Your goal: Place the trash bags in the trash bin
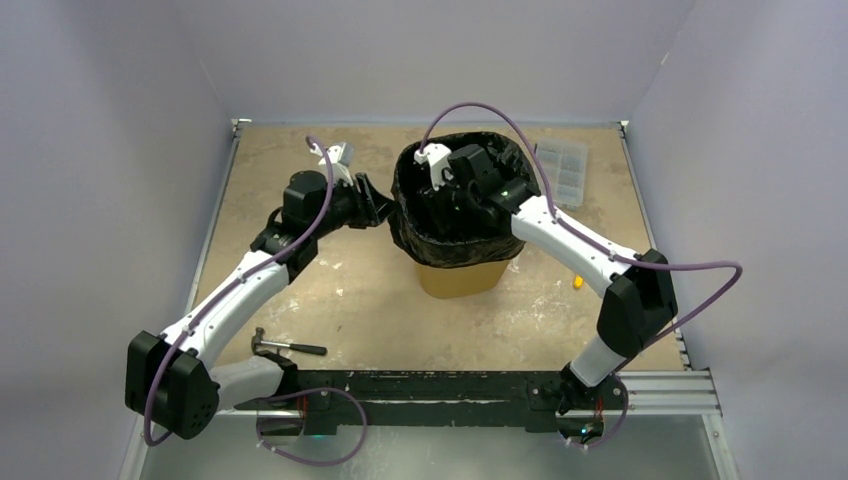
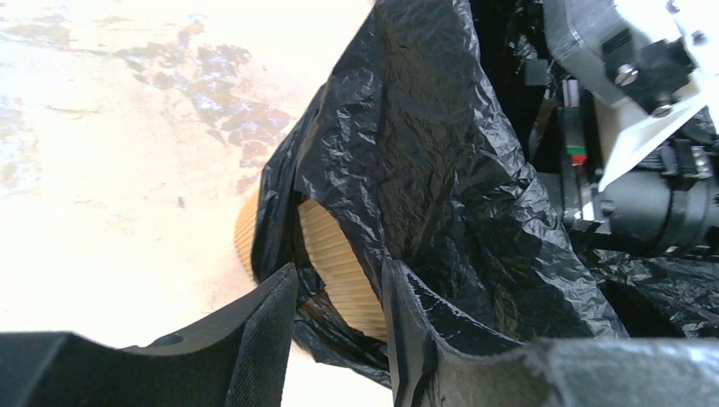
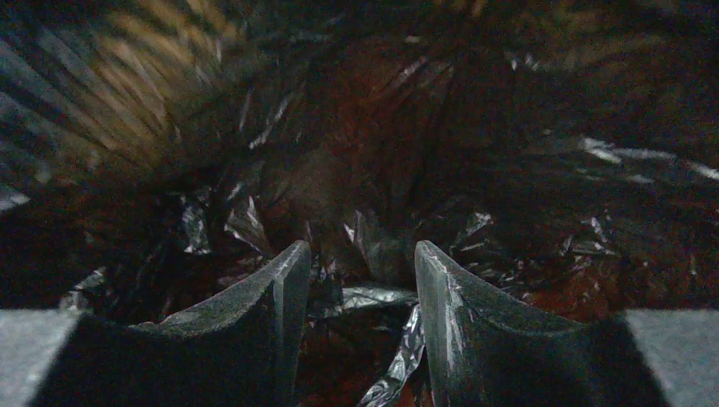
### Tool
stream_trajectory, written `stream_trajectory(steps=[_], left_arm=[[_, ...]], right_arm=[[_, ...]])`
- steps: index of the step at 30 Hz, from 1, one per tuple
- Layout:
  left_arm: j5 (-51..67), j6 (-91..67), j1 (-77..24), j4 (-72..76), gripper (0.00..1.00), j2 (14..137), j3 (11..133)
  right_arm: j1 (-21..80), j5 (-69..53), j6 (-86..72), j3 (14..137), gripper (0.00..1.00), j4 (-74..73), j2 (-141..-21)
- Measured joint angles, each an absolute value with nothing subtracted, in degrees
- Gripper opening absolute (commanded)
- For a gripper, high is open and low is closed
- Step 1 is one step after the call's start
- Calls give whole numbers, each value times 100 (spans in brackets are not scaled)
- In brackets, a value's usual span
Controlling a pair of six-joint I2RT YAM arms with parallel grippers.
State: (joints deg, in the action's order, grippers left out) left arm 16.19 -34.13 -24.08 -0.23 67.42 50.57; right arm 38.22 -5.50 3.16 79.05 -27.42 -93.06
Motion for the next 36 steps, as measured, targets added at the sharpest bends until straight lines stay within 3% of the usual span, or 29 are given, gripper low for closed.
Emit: stream_trajectory(steps=[8,13,17,21,27,31,36], left_arm=[[958,-3070,-2408,-666,49,6403,5546],[878,-2727,-2408,-768,50,6296,6165],[1120,-2521,-2453,-707,50,6377,6624],[993,-1979,-3175,-1004,50,7019,7675],[902,-1385,-4355,-1267,46,8414,8986],[749,-1288,-4735,-1337,41,9209,9247],[696,-1337,-4866,-1387,39,9856,9216]], right_arm=[[3822,-701,167,8053,54,-2775,-9170],[3822,-768,-12,7859,57,-2231,-8200],[3826,-333,-290,7507,79,-1417,-6917],[3732,976,-661,7310,85,-897,-6154],[2224,1455,-1398,7091,85,-991,-6012],[1236,956,-1970,6541,83,-1269,-6023],[775,130,-2482,6195,82,-1426,-6088]])
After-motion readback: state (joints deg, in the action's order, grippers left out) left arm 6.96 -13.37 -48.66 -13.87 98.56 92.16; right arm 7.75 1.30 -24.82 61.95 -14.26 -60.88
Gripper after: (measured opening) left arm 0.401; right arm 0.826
